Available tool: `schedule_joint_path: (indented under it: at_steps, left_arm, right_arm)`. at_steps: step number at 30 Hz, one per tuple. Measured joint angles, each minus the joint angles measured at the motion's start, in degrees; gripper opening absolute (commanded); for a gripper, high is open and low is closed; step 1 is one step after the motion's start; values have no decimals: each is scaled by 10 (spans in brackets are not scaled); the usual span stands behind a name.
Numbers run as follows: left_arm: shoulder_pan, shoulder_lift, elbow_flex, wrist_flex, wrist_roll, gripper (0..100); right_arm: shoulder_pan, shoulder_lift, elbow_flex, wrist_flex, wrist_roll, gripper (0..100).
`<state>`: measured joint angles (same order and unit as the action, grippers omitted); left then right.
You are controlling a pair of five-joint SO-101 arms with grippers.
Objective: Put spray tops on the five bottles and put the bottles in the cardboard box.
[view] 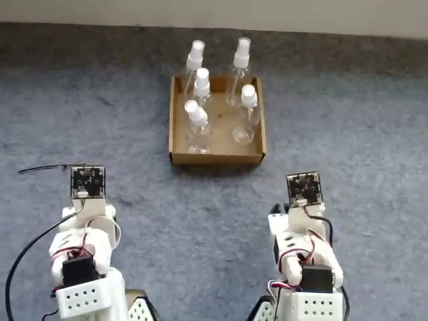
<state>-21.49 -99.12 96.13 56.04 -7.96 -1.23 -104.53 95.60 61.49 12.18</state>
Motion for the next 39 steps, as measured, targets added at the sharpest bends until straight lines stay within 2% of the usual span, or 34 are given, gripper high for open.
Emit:
schedule_joint_path:
  at_steps: [2,4,7,39]
  left_arm:
    - [0,-1,0,67,0,54]
    - [0,-1,0,138,0,54]
    - [0,-16,0,187,0,54]
    - [0,-45,0,198,0,54]
  right_arm:
    - [-1,0,0,66,0,9]
    - [3,0,0,82,0,9]
    - [3,-1,0,98,0,9]
    - [3,-1,0,101,0,9]
